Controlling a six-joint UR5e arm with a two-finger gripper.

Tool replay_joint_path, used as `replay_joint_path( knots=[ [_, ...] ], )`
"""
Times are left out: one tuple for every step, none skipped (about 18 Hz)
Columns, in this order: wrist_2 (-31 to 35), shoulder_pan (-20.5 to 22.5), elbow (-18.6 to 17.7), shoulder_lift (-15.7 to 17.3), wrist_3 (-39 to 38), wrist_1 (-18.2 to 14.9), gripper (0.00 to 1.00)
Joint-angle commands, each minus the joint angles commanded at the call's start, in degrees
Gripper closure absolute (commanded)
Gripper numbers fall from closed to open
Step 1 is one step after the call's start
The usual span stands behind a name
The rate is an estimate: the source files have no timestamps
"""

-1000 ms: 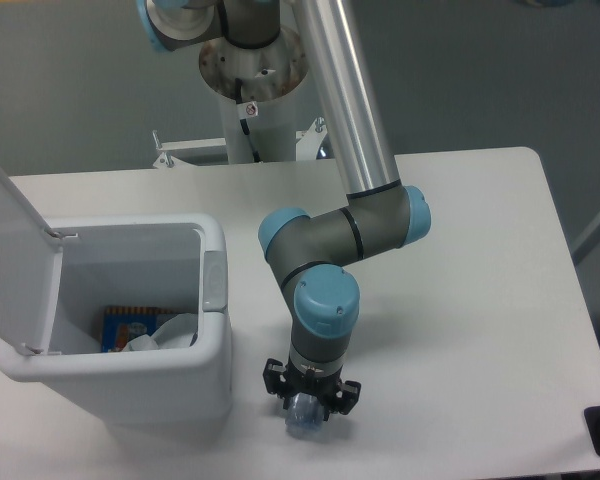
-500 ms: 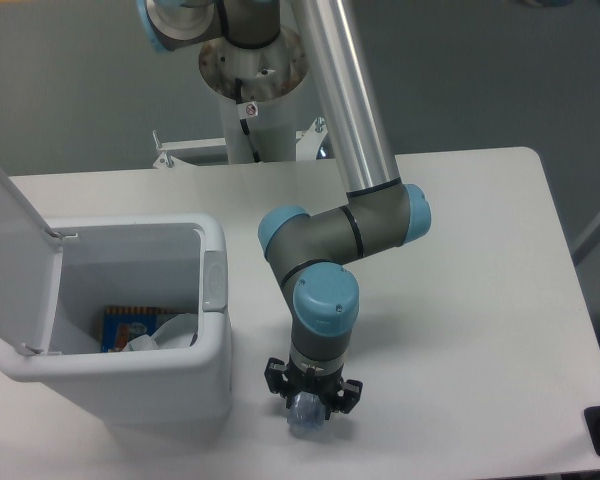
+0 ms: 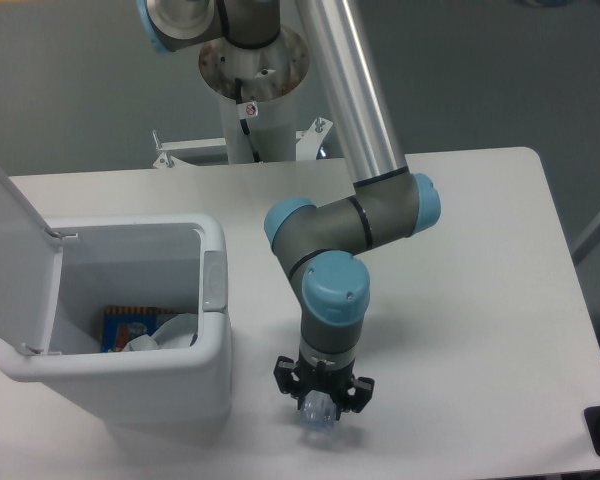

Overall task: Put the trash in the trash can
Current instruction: 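Lift the bottle and carry it over the trash can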

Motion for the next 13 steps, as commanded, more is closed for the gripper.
replay_joint_path(
  knots=[
    [-0.96, 0.62, 0.61, 0.26, 0.09, 0.26, 0.40],
    [-2.36, 1.23, 1.32, 0.44, -0.09, 0.27, 0.40],
    [-3.59, 1.93, 1.50, 0.53, 0.09, 0.27, 0.40],
    [-4.74, 2.81, 1.85, 0.62, 0.09, 0.27, 0.40],
    [-5.88, 3.52, 2.46, 1.05, -0.09, 0.35, 0.40],
    [-7.37, 4.05, 2.90, 1.41, -0.26, 0.27, 0.40],
    [-9.13, 4.57, 3.34, 1.76, -0.35, 0.35, 0.40],
    [-10.62, 5.36, 3.95, 1.94, -0.53, 0.36, 0.40],
    [-11.86, 5.72, 4.31, 2.11, -0.79, 0.36, 0.40],
    [-12.56, 5.81, 4.92, 2.20, -0.97, 0.36, 0.40],
    [-12.92, 6.33, 5.71, 2.55, -1.32, 0.36, 0.40],
    [-13.53, 6.68, 6.76, 2.73, -2.36, 0.36, 0.40],
    [-14.58, 6.95, 8.16, 2.82, -4.55, 0.36, 0.40]
  ],
)
